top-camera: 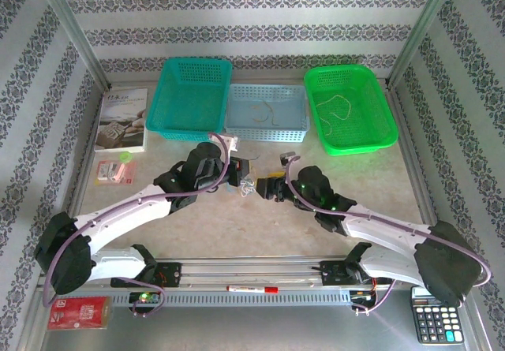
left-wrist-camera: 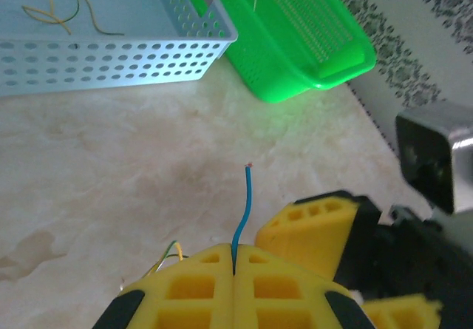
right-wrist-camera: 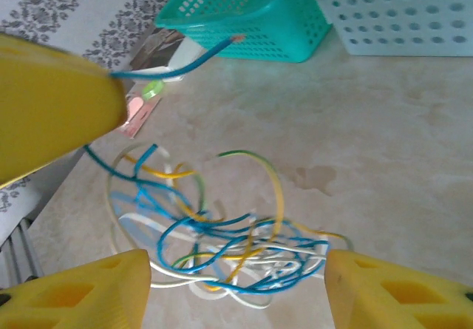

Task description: Untangle the cables

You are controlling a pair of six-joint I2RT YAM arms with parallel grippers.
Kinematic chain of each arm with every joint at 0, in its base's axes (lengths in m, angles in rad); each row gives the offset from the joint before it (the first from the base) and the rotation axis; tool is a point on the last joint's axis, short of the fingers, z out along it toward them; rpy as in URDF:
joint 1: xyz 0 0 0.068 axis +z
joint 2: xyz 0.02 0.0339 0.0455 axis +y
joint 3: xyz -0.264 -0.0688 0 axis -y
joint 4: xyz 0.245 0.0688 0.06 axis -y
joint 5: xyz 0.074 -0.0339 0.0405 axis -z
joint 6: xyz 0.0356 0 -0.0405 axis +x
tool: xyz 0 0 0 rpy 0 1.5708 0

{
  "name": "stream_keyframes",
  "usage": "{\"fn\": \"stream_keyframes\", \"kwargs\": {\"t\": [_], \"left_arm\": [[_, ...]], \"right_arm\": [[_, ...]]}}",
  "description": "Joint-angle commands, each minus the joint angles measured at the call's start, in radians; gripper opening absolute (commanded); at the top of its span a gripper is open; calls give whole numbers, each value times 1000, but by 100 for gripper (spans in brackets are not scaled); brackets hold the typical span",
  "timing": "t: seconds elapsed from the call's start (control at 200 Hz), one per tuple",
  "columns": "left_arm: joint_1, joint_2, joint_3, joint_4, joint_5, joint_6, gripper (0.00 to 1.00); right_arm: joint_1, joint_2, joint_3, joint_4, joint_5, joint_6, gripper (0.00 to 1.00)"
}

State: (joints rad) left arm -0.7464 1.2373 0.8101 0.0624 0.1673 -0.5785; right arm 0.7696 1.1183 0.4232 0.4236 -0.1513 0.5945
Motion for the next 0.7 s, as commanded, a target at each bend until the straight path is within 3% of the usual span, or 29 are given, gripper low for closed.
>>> {"fn": "stream_keyframes", "kwargs": {"t": [0.0,0.405,0.49,0.61,0.694], "left_arm": [[-8,-5,-11,116,25,-69,0],[-8,29,-17,226,72,-159,0],[-8,24,-23,256,78,-186,0],[-8,5,-18,267,84,-206,0],[-8,-12,-11,267,83,-212,0]], "right_arm": [[27,25,24,98,-8,-39,64],[53,210,42,260,44,-46,62],[53,269,31,312,50,-45,52],[51,333,3,370,68,-29,26],[54,365,-24,407,88,-16,17]]}}
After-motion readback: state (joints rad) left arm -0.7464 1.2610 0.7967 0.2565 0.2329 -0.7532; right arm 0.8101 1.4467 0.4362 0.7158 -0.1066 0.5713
